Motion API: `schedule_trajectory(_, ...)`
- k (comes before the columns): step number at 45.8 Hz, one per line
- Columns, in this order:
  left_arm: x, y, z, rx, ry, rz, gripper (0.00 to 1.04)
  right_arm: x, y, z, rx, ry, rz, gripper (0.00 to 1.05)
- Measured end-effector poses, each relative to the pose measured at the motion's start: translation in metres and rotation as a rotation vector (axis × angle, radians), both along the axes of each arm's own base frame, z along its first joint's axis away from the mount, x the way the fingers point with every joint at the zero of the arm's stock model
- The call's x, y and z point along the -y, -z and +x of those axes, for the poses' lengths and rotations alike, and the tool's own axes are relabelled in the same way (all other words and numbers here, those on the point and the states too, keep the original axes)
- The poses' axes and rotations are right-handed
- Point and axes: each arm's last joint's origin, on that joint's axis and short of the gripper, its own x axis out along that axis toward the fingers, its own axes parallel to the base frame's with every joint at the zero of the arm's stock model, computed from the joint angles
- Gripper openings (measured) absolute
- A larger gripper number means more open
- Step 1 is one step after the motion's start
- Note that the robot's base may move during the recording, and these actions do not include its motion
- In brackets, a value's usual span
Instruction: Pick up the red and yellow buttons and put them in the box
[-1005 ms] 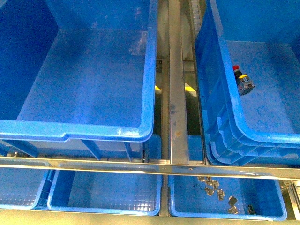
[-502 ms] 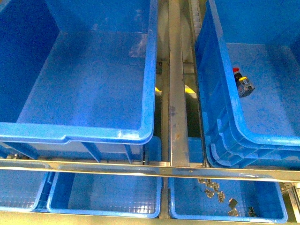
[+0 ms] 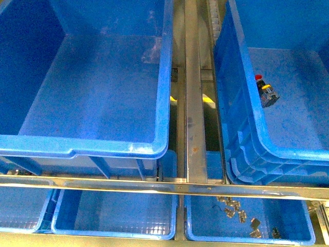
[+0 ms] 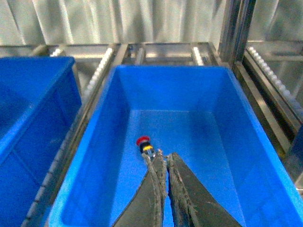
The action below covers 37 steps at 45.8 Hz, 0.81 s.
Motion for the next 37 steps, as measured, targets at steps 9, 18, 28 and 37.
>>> schedule_trajectory(9,0.0000,0.0000,0.0000,0.000,0.000,0.001,0.97,0.0000,0.0009,-0.0087,0.012,-0.001,-0.001,0.04)
schedule_trajectory(18,0.0000,0.0000,0.0000,0.000,0.000,0.001,0.97,0.0000,0.0013,-0.0086,0.008,-0.001,-0.001,0.04)
schedule_trajectory(28,0.0000,0.0000,0.0000,0.000,0.000,0.001,0.97,0.0000,0.0013,-0.0086,0.008,-0.001,-0.001,0.31)
schedule_trajectory(37,0.0000,0.0000,0.0000,0.000,0.000,0.001,0.97,0.0000,0.0013,-0.0086,0.008,-0.001,-0.001,0.71)
